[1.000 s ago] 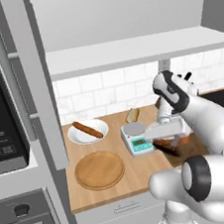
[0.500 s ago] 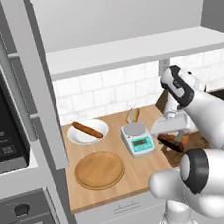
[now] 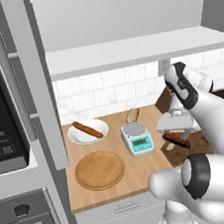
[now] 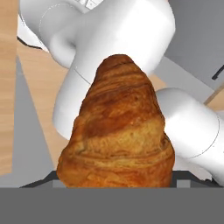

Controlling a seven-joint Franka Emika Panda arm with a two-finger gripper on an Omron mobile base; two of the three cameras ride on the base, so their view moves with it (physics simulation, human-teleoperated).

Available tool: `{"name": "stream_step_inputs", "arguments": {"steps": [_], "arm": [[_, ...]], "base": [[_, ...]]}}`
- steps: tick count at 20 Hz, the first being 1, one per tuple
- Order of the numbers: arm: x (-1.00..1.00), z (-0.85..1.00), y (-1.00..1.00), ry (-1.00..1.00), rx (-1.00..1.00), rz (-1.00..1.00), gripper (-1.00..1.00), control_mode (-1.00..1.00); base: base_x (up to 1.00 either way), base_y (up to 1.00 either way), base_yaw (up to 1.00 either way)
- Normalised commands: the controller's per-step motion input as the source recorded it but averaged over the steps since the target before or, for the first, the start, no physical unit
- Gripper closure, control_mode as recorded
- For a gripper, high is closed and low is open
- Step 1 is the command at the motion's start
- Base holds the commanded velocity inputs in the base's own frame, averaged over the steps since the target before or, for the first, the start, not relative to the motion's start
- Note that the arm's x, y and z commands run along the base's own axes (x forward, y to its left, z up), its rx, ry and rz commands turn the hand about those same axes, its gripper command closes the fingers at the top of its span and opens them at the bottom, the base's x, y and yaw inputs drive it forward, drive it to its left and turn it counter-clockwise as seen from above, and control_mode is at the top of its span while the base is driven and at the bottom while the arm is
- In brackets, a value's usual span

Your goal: From the different types of pastries on the counter, select a croissant and place it on the cutting board. Then retrieve a jar of jam from the cabinet and place it alongside the croissant on the cutting board.

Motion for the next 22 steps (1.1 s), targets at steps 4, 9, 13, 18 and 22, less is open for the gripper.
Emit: {"name": "stream_step_inputs", "arguments": {"steps": [4, 9, 13, 18, 22], "arm": [[0.0, 0.18, -0.28, -0.08, -0.06, -0.01, 1.0, -1.0], [0.0, 0.12, -0.27, -0.01, -0.04, 0.0, 1.0, -1.0], [0.0, 0.08, -0.33, 0.0, -0.02, 0.0, 1.0, -1.0], [0.0, 0.15, -0.36, -0.02, -0.01, 0.0, 1.0, -1.0], [-0.02, 0.16, -0.35, -0.04, -0.01, 0.0, 1.0, -1.0]], "base": [[0.0, 0.0, 0.0], [0.0, 0.0, 0.0], [0.0, 0.0, 0.0], [0.0, 0.0, 0.0], [0.0, 0.0, 0.0]]}}
